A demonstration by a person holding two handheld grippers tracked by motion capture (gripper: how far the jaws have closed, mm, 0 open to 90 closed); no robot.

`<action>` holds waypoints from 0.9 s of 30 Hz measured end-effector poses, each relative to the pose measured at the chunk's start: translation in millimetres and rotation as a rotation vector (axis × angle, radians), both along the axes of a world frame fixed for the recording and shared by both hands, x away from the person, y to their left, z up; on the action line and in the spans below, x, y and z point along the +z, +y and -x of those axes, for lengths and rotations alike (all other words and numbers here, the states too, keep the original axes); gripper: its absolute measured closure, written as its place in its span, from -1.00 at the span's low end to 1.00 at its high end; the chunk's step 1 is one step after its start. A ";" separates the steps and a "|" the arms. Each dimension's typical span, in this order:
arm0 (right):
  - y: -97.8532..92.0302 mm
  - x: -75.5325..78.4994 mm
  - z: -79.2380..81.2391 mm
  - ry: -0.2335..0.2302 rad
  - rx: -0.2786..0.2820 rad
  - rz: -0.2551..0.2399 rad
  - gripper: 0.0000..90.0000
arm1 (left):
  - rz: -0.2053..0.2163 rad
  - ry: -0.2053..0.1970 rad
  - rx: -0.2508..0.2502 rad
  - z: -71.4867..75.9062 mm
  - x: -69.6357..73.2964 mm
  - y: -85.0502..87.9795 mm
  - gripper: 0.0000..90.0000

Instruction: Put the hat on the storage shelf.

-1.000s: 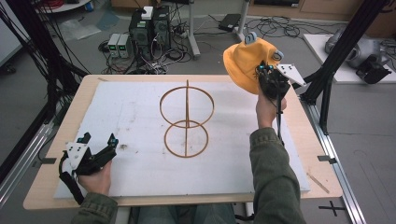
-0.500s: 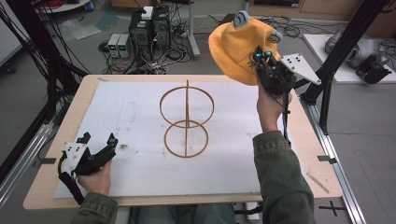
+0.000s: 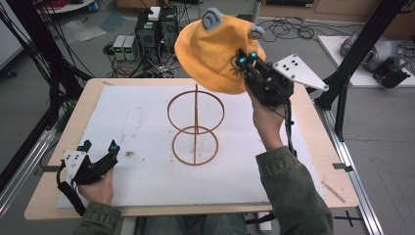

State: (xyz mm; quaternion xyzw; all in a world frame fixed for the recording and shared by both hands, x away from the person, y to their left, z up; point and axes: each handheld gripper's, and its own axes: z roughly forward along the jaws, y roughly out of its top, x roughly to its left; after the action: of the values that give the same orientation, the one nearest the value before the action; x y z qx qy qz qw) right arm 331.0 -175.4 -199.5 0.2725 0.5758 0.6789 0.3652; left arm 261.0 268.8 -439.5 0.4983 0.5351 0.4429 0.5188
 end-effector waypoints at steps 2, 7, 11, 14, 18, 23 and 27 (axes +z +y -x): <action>7.1 -5.0 2.8 0.016 0.029 0.021 0.96 | 0.000 0.000 -0.001 0.0 0.0 -0.2 -0.65; 18.2 -18.0 4.3 0.055 0.077 0.051 0.96 | -0.001 0.002 0.000 0.1 -0.4 0.6 -0.65; 27.5 -33.8 5.5 0.101 0.132 0.093 0.96 | -0.001 0.004 0.002 0.1 -0.6 1.6 -0.65; 29.3 -39.2 7.8 0.129 0.175 0.121 0.96 | -0.002 0.006 0.003 0.0 -0.9 2.0 -0.65; 31.4 -42.8 8.3 0.163 0.196 0.166 0.96 | -0.002 0.006 0.003 -0.6 -1.0 1.3 -0.65; 32.8 -49.2 7.1 0.193 0.215 0.198 0.95 | -0.008 0.008 -0.001 -0.7 -0.8 0.6 -0.65; 33.3 -56.8 5.7 0.232 0.240 0.208 0.95 | -0.007 0.013 -0.003 -1.0 -1.2 0.9 -0.65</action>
State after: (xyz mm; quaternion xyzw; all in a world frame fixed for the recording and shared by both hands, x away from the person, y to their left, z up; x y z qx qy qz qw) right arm 325.3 -142.1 -256.3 0.2394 0.7095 0.6182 0.2391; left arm 262.0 269.7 -440.7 0.5038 0.5361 0.4410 0.5142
